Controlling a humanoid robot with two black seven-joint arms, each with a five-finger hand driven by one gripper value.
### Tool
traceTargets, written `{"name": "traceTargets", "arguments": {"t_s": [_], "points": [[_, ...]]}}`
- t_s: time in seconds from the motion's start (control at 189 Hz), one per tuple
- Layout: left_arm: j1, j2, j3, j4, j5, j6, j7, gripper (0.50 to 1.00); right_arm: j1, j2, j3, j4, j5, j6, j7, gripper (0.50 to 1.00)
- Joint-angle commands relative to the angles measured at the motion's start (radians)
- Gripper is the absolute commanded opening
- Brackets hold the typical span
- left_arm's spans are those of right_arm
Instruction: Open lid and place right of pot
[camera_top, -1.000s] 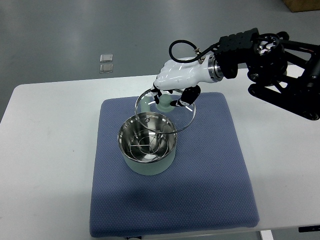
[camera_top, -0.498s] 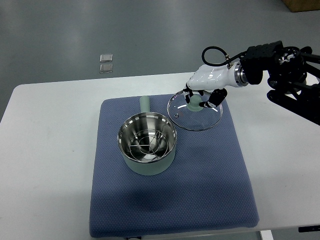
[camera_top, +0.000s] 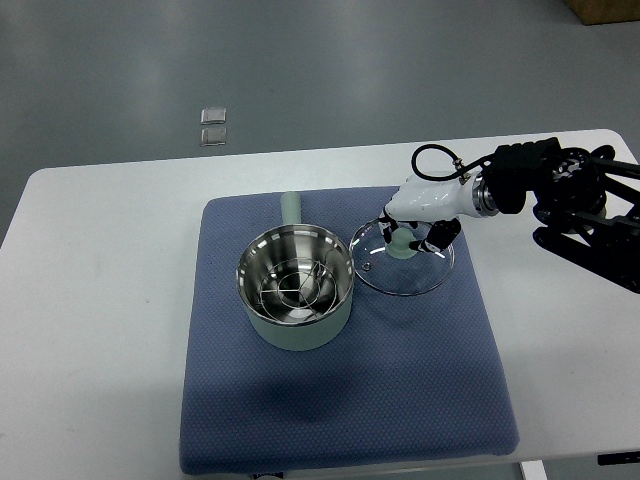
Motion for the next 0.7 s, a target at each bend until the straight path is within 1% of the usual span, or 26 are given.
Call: {"name": "traceTargets", "arguments": {"t_s": [0.0,0.037,0.085,0.09,0.095,0.101,0.106,0.111,0.116,0.122,0.127,0.132,0.138,0.143,0.148,0.154,0.164,0.243,0.286,0.291,0.344,0.349,0.371,0.609,0.614,0.693], "points": [[0.000,0.000,0.000,0.000,0.000,0.000,0.000,1.000,-0.019,0.001,0.000,-0.007,-0.012,-0.031,0.000,0.500],[0.000,0.000,0.000,0.000,0.000,0.000,0.000,1.000,-0.023,0.001,0.001,-0.012,-0.012,-0.034,0.000,0.543],[0.000,0.000,0.000,0.000,0.000,0.000,0.000,1.000,-0.023,0.001,0.001,-0.012,-0.012,-0.034,0.000,0.543],[0.000,0.000,0.000,0.000,0.000,0.000,0.000,1.000,-0.023,0.001,0.001,-0.012,-0.012,-0.034,0.000,0.616],[0.000,0.000,0.000,0.000,0.000,0.000,0.000,1.000,-0.023,0.001,0.001,-0.012,-0.012,-0.034,0.000,0.617],[0.000,0.000,0.000,0.000,0.000,0.000,0.000,1.000,-0.023,0.003,0.001,-0.012,-0.012,-0.034,0.000,0.639],[0.000,0.000,0.000,0.000,0.000,0.000,0.000,1.000,-0.023,0.003,0.001,-0.012,-0.012,-0.034,0.000,0.639],[0.002,0.000,0.000,0.000,0.000,0.000,0.000,1.000,-0.023,0.004,0.001,-0.012,-0.012,-0.034,0.000,0.664],[0.002,0.000,0.000,0.000,0.000,0.000,0.000,1.000,-0.023,0.004,0.001,-0.012,-0.012,-0.034,0.000,0.664],[0.000,0.000,0.000,0.000,0.000,0.000,0.000,1.000,-0.023,0.006,0.001,-0.012,-0.012,-0.034,0.000,0.684],[0.000,0.000,0.000,0.000,0.000,0.000,0.000,1.000,-0.023,0.006,0.001,-0.012,-0.012,-0.034,0.000,0.684],[0.000,0.000,0.000,0.000,0.000,0.000,0.000,1.000,-0.023,0.009,0.001,-0.012,-0.012,-0.034,0.000,0.703],[0.000,0.000,0.000,0.000,0.000,0.000,0.000,1.000,-0.023,0.009,0.001,-0.012,-0.012,-0.034,0.000,0.703],[0.000,0.000,0.000,0.000,0.000,0.000,0.000,1.000,-0.021,0.010,0.001,-0.012,-0.012,-0.034,0.001,0.719],[0.000,0.000,0.000,0.000,0.000,0.000,0.000,1.000,-0.021,0.010,0.001,-0.012,-0.012,-0.034,0.001,0.719],[0.000,0.000,0.000,0.000,0.000,0.000,0.000,1.000,-0.023,0.012,0.001,-0.012,-0.012,-0.034,0.001,0.733],[0.000,0.000,0.000,0.000,0.000,0.000,0.000,1.000,-0.023,0.015,0.001,-0.012,-0.012,-0.034,0.001,0.744],[0.000,0.000,0.000,0.000,0.000,0.000,0.000,1.000,-0.023,0.021,0.001,-0.012,-0.008,-0.034,0.001,0.799],[0.000,0.000,0.000,0.000,0.000,0.000,0.000,1.000,-0.023,0.020,0.001,-0.012,-0.008,-0.034,0.003,0.844],[0.000,0.000,0.000,0.000,0.000,0.000,0.000,1.000,-0.023,0.020,0.001,-0.012,-0.008,-0.034,0.003,0.856],[0.000,0.000,0.000,0.000,0.000,0.000,0.000,1.000,-0.023,0.020,0.001,-0.012,-0.008,-0.034,0.003,0.856],[0.000,0.000,0.000,0.000,0.000,0.000,0.000,1.000,-0.021,0.017,0.001,-0.012,-0.004,-0.034,0.005,0.884],[0.000,0.000,0.000,0.000,0.000,0.000,0.000,1.000,-0.021,0.017,0.001,-0.012,-0.002,-0.032,0.006,0.895],[0.002,0.000,0.000,0.000,0.000,0.000,0.000,1.000,-0.013,-0.002,0.023,-0.018,0.008,-0.037,0.008,0.901],[0.000,0.000,0.000,0.000,0.000,0.000,0.000,1.000,-0.012,-0.005,0.044,-0.033,0.014,-0.040,0.008,0.901],[0.000,0.000,0.000,0.000,0.000,0.000,0.000,1.000,-0.004,-0.009,0.109,-0.053,0.048,-0.037,0.005,0.901]]}}
